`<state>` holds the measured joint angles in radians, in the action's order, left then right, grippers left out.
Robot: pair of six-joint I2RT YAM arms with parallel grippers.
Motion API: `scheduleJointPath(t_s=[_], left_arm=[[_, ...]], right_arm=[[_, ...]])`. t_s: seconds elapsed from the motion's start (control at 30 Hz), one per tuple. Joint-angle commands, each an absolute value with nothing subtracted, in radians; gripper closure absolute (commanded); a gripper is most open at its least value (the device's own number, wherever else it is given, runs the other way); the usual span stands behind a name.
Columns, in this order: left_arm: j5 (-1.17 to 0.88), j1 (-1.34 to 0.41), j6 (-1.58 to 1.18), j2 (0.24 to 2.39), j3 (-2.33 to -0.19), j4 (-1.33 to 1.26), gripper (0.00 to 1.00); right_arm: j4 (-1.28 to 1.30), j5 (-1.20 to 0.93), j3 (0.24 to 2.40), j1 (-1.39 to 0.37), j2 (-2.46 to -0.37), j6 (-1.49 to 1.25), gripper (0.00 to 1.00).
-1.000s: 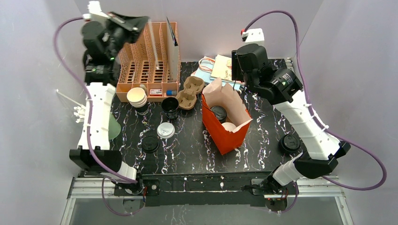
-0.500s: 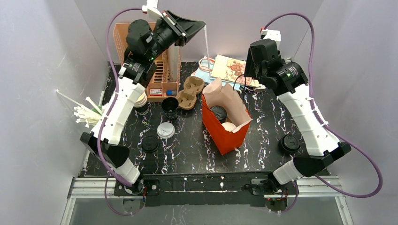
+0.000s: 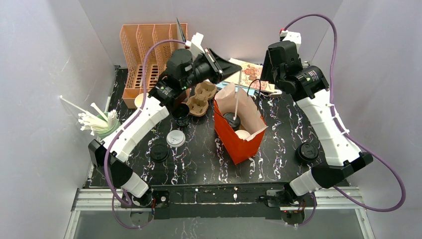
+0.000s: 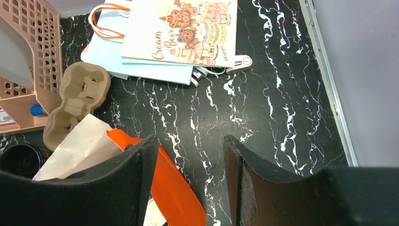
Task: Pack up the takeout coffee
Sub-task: Place the straw in the takeout bag.
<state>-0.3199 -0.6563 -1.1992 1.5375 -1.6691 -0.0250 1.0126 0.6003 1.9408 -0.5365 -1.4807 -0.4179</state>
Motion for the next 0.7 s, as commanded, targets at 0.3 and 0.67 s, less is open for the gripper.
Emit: scheduleJointPath(t_s=[0.3, 0.67], left_arm=[[-0.170, -0.740, -1.058, 1.528, -1.618, 0.278, 0.34], [0.409, -0.570, -0.852, 1.418, -1.734, 0.786, 0.36]], right_arm=[[0.960, 0.597, 1.909, -0.523, -1.419, -0.437, 0.32], [0.959, 0.557, 1.901, -0.522, -1.420, -0.434, 0.29]])
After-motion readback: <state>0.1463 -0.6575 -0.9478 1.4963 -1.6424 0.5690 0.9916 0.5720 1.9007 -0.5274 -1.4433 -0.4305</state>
